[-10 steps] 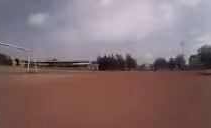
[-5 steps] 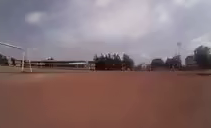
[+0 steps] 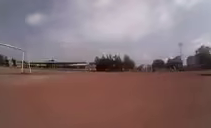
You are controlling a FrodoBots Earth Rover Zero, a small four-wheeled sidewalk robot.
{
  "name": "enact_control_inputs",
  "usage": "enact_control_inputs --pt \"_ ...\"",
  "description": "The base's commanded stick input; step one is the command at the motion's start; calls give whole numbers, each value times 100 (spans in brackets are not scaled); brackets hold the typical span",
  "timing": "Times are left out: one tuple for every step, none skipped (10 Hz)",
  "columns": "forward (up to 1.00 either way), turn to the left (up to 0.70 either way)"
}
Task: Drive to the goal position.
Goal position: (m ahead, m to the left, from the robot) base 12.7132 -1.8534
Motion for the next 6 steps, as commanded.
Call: enact_control_inputs --pt "63 0" --pt "63 0" --pt "63 0" --pt "63 0" --pt "63 0" --pt "63 0"
